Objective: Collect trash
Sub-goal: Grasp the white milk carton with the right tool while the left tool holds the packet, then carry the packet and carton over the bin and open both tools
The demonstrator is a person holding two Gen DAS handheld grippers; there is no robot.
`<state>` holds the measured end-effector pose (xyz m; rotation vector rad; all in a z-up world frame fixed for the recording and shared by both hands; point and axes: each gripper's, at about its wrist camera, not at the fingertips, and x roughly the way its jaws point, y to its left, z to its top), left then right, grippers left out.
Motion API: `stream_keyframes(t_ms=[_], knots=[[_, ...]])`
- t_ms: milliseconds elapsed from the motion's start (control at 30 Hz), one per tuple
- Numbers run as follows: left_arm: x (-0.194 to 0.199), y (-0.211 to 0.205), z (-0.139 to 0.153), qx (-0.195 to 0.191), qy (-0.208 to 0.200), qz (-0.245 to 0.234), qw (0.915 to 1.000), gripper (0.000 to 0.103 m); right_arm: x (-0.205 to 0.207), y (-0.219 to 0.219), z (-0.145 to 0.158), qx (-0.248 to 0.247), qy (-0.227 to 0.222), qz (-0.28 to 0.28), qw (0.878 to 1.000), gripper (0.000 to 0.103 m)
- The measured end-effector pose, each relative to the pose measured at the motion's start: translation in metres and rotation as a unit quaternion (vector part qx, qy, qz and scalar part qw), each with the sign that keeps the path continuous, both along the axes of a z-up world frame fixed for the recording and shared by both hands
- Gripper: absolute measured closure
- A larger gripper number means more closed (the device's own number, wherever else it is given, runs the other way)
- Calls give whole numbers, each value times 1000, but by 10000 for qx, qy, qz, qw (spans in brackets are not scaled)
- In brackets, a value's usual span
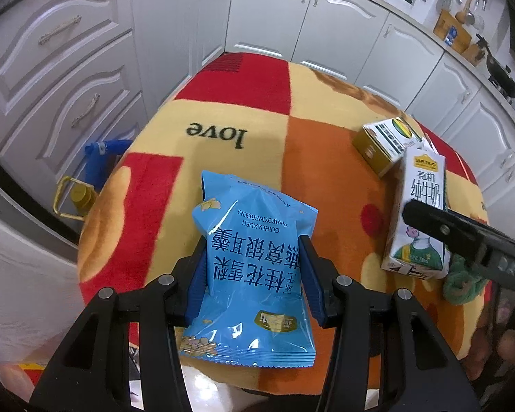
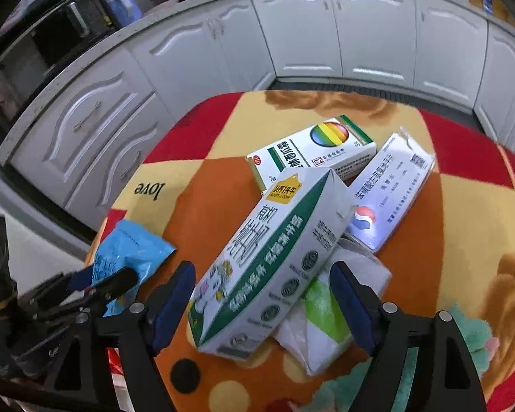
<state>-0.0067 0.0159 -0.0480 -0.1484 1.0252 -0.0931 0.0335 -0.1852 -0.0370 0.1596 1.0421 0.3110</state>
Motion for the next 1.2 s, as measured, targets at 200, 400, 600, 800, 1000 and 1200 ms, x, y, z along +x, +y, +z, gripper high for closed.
stream_keyframes(t_ms=[200,400,600,800,1000,1200], knots=[[-3,-3,2,9,-36,-76,10000,56,2,5,-6,139,36,166,9998,38],[-10,-13,13,-163,-159,-243,9994,56,-25,-18,21,329,-162,341,9987,40],[-17,-33,34,-243,-341,-401,9983,56,-53,-50,52,626,-435,246,9968,41],[-26,-68,57,-163,-549,-726,9957,56,-77,-86,74,713,-706,63,9949,41],[-35,-108,74,-135,-723,-1040,9919,56,-98,-138,82,802,-888,-392,9920,41],[-42,-160,86,-57,-832,-1454,9858,56,-121,-195,89,740,-1054,-885,9877,42]])
